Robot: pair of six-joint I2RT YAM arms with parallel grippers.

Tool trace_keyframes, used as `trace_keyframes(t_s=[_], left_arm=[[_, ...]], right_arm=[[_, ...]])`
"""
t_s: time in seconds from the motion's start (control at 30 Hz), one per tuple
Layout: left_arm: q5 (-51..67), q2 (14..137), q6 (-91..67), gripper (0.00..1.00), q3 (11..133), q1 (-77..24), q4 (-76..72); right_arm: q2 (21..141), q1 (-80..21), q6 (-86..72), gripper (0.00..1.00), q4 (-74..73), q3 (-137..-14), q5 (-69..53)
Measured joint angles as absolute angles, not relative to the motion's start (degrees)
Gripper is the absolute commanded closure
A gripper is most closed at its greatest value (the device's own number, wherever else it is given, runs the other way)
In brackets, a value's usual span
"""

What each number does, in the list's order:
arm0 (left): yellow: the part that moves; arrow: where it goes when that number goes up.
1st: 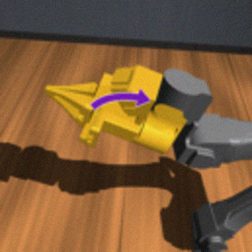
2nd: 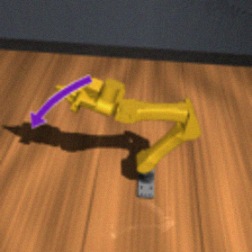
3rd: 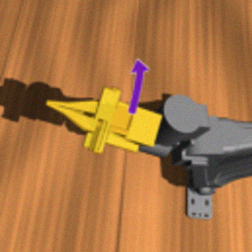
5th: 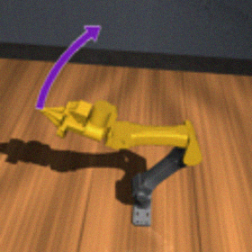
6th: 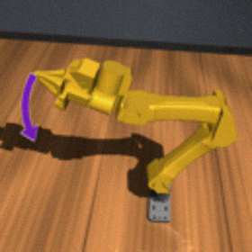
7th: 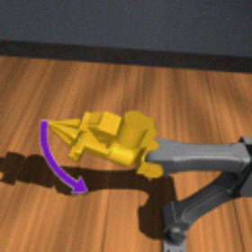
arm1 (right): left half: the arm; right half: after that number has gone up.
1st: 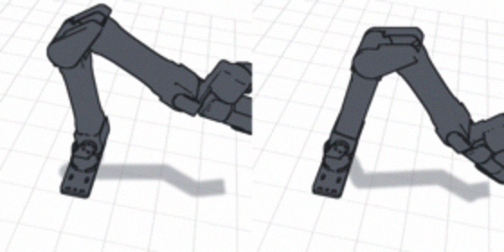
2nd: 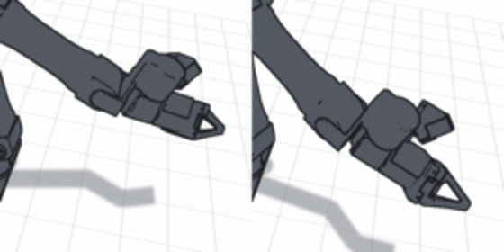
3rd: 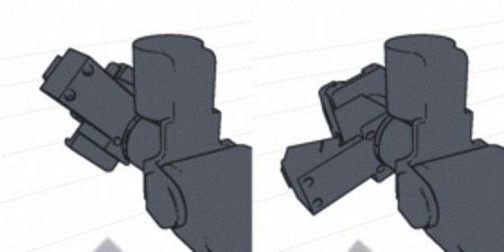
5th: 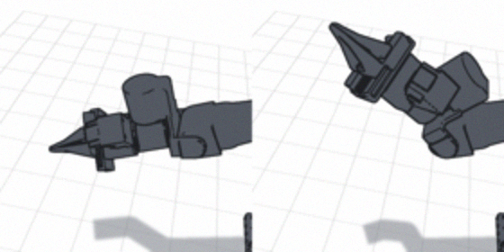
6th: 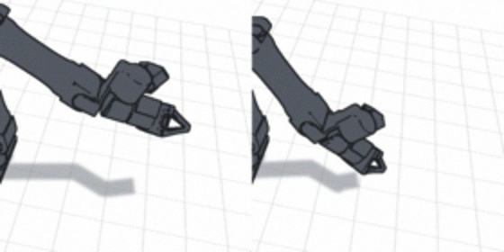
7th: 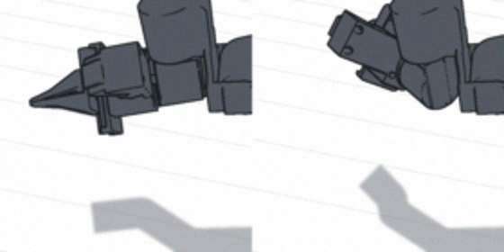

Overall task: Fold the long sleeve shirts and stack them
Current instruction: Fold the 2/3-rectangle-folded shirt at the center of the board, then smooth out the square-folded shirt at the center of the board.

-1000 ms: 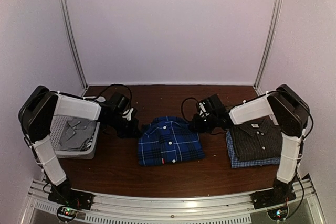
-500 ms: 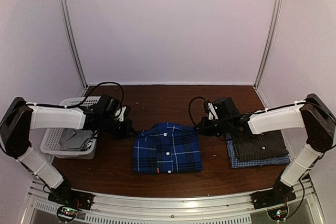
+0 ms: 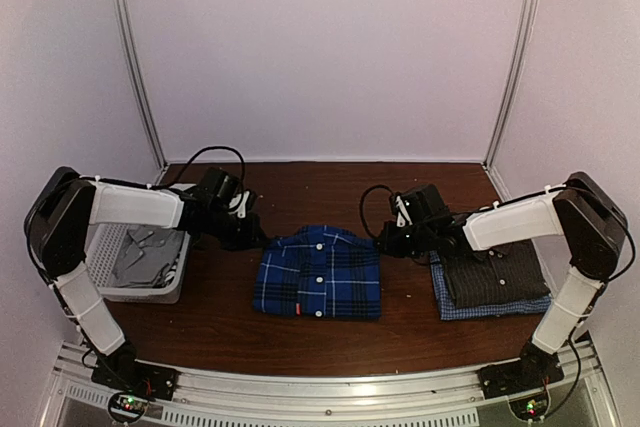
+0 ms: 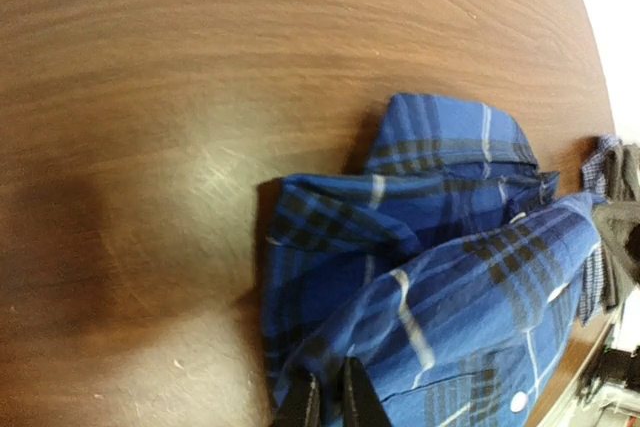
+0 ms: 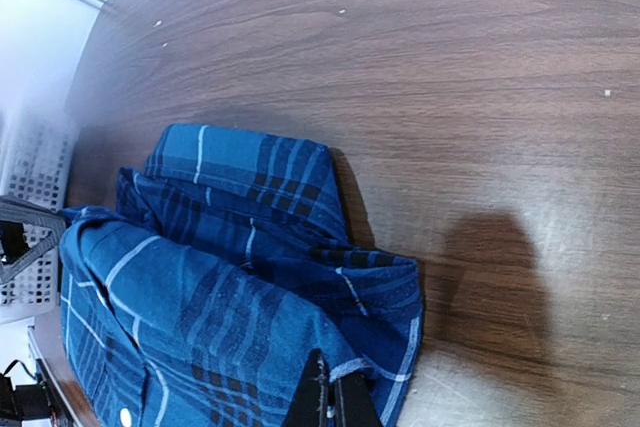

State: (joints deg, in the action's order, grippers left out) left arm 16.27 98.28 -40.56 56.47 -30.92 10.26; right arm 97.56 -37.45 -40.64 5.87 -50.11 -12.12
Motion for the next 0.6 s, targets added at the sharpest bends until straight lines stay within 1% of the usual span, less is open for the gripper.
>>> trace_keyframes(t_s=[0.07,0.1,0.13,0.17,0.2,0.23,0.27,0.33,0.4,0.53,0.6], left_arm=[[15.99,99.31,-39.57,0.64,57.71,-30.30,10.46],[15.75,99.48,-39.05,0.57,58.28,-29.87,10.55],[15.55,99.57,-38.63,0.53,58.89,-29.54,10.83],[15.25,99.57,-38.02,0.52,59.72,-29.28,11.05],[15.00,99.57,-37.60,0.52,60.62,-29.10,11.27],[14.63,99.57,-37.21,0.52,61.45,-28.97,11.42],[14.33,99.53,-36.75,0.52,62.13,-28.93,11.46],[14.04,98.98,-36.25,0.55,62.46,-28.93,11.57],[14.00,97.82,-35.75,0.64,62.04,-28.99,12.16],[14.06,93.86,-35.11,0.76,59.70,-30.04,12.62],[14.15,92.47,-35.11,0.80,58.81,-31.46,12.91]], right_arm=[[97.62,-37.19,-40.66,0.90,5.56,-50.13,-11.18],[97.62,-36.99,-40.73,0.87,5.52,-50.13,-10.81],[97.62,-36.75,-40.60,0.85,5.30,-50.15,-10.22],[97.62,-36.49,-40.60,0.81,4.86,-50.28,-9.67],[97.62,-36.34,-40.69,0.75,4.54,-50.33,-9.04],[97.60,-36.21,-40.71,0.66,4.27,-50.37,-8.51],[97.51,-36.16,-40.69,0.60,3.97,-50.41,-8.03],[96.99,-36.12,-40.77,0.56,2.98,-50.46,-7.05],[95.96,-36.34,-40.53,0.56,1.48,-50.81,-5.80],[94.15,-39.18,-40.21,0.56,-2.39,-54.24,-2.20],[93.97,-41.67,-39.99,0.58,-3.46,-56.93,-0.82]])
